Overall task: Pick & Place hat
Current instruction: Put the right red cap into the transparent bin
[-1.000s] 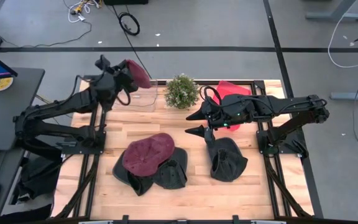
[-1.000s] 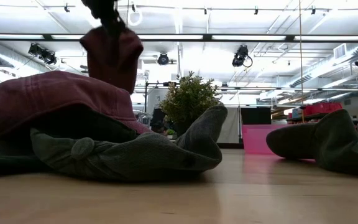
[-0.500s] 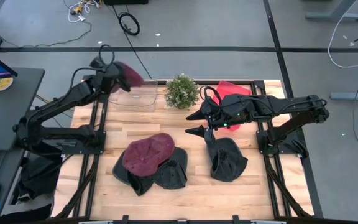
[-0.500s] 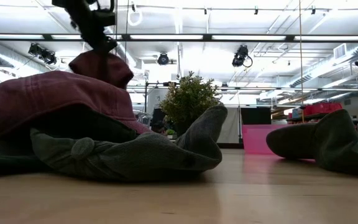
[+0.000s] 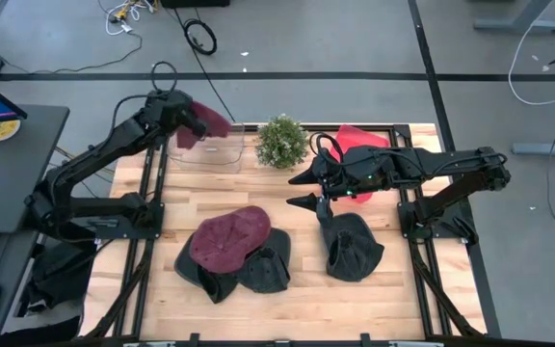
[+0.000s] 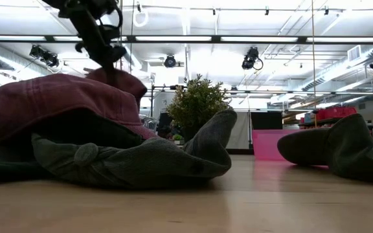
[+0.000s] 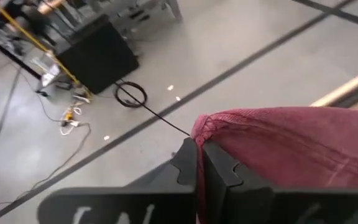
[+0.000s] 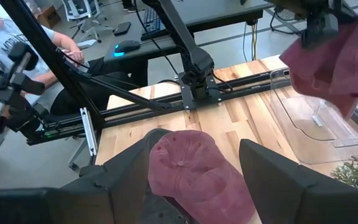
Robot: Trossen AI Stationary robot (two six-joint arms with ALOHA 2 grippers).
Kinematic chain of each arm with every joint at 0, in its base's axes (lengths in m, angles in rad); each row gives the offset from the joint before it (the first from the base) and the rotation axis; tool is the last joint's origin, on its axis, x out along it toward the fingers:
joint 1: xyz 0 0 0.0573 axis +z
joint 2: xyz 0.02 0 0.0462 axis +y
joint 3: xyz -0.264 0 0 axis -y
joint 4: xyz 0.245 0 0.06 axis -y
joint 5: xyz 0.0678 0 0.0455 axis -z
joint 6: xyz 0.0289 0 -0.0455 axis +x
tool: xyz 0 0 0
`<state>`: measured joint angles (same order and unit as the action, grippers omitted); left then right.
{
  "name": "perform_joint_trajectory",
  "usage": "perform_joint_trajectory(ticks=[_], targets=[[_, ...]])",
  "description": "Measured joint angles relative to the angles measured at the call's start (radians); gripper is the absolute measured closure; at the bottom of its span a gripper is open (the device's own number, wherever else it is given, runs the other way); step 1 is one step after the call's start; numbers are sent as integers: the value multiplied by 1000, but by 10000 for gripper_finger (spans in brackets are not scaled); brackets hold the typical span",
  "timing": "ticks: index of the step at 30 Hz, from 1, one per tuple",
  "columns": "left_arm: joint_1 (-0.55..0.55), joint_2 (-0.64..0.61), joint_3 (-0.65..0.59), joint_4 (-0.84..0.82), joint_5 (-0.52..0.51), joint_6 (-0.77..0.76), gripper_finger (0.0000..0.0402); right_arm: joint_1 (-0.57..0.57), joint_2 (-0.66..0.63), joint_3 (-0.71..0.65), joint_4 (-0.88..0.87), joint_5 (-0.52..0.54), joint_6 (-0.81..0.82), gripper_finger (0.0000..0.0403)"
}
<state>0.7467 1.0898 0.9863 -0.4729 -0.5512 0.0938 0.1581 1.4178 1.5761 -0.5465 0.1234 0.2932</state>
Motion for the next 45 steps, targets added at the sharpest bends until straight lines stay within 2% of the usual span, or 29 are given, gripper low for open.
perform_joint_trajectory(ticks=[4,10,12,17,19,26,33,35,38,45], targets=[[3,61,0,1,4,12,397,0,0,0,0,0,0,152],[-2,137,0,7,19,178,397,0,0,0,0,0,0,152],[-6,153,0,6,44,233,397,0,0,0,0,0,0,152],[-23,160,0,11,184,390,397,0,0,0,-1,0,-14,152],[-36,160,0,17,198,440,397,0,0,0,-1,0,-14,152],[-78,160,-12,92,140,464,397,0,0,0,-13,0,-14,152],[-98,160,-148,272,125,529,397,2,0,0,-46,0,9,152],[-100,160,-198,338,91,532,397,3,0,0,-48,0,10,152],[-102,133,-260,458,34,557,397,3,0,0,-47,0,12,152],[-123,17,-324,631,33,600,397,2,-1,0,-42,1,9,152]])
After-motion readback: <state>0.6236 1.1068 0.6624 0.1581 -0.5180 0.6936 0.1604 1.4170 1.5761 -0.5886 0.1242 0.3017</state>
